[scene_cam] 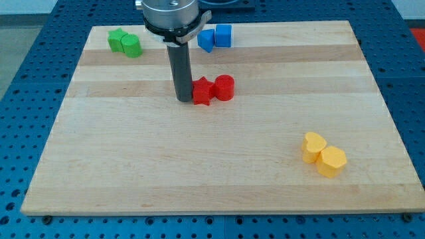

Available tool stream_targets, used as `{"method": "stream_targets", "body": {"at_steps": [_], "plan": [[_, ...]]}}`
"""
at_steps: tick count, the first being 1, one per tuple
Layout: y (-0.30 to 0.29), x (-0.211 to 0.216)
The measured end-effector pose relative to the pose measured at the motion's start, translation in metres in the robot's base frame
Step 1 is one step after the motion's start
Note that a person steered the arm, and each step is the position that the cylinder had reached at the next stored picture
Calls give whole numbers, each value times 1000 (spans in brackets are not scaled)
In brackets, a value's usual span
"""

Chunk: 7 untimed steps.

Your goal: Point your arm at the green star

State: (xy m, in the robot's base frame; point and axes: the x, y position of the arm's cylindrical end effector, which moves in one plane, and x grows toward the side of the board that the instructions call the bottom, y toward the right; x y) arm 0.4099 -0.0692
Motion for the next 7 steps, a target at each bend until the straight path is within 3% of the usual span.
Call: {"method": "stream_targets", "body": {"at_steps": [2, 7], "plan": [[-8, -10], [-30, -111]]}}
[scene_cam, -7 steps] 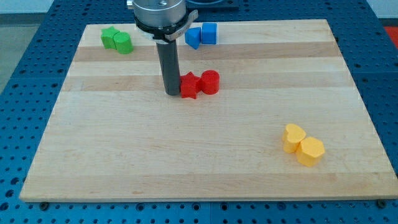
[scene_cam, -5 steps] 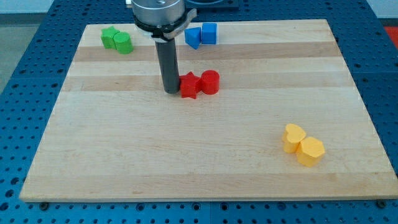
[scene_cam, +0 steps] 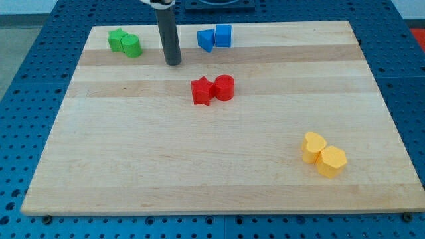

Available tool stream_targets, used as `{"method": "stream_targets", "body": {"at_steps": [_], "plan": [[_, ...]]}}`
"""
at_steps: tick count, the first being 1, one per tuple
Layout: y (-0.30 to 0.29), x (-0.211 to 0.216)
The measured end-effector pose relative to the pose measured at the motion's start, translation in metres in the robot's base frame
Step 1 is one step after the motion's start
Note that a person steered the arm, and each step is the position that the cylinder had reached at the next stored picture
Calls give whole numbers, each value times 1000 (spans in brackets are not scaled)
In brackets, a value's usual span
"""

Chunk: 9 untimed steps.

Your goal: Point your arm at the green star

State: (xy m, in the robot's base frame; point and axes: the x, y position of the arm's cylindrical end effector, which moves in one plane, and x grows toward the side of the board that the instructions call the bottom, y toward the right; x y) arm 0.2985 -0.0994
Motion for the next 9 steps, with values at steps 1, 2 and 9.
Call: {"method": "stream_targets", "body": {"at_steps": [1, 2, 9], "plan": [[0, -34], [-2, -67], [-112, -69]]}}
